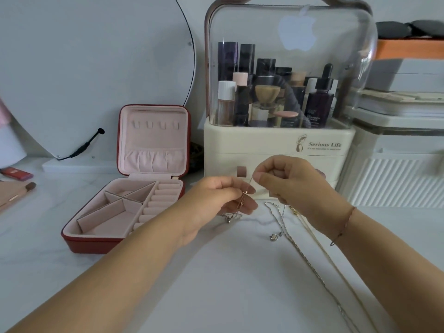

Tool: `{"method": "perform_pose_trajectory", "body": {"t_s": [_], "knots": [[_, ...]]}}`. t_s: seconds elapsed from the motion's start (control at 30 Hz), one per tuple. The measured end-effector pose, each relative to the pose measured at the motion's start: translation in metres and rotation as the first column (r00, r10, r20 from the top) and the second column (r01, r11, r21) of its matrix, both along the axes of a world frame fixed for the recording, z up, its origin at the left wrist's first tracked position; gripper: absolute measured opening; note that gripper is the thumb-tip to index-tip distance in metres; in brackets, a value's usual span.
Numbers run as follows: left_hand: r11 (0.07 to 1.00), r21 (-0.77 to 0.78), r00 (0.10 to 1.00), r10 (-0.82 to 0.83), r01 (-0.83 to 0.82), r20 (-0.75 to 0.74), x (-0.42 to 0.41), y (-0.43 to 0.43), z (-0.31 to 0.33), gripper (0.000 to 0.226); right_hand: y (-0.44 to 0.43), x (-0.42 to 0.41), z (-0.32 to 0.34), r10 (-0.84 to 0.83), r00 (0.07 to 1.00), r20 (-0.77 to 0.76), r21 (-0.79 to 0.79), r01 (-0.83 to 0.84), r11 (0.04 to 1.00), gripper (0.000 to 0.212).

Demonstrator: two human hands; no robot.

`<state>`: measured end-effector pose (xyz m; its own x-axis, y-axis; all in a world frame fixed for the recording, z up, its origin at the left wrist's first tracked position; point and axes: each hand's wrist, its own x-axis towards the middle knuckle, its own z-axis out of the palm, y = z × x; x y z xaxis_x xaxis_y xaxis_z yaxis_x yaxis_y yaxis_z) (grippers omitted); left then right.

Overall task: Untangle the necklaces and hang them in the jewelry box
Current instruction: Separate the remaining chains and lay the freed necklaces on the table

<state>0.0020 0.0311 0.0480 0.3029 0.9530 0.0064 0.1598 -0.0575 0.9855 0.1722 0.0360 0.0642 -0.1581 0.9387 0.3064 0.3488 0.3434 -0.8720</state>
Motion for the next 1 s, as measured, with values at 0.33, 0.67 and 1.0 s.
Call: {"method": "perform_pose_trajectory", "body": {"t_s": [0.33,0.67,1.0], "knots": [[0.999,-0.024,0.999,-0.033,0.032,-0.021,-0.002,0.001,0.0,0.021,0.002,0.007,0.01,0.042,0.85,-0.525,-0.132,-0.13,0.983,0.015],[0.999,0.026,0.999,-0.031,0.03,0.034,-0.006,0.004,0.0,0.011,0.007,0.01,0.01,0.056,0.804,-0.592,-0.141,-0.172,0.975,0.017],[0.998,-0.029,0.972,0.058,-0.053,0.226,-0.012,0.007,0.006,0.023,0.005,0.009,0.007,0.049,0.905,-0.423,-0.244,-0.166,0.956,0.018]]}}
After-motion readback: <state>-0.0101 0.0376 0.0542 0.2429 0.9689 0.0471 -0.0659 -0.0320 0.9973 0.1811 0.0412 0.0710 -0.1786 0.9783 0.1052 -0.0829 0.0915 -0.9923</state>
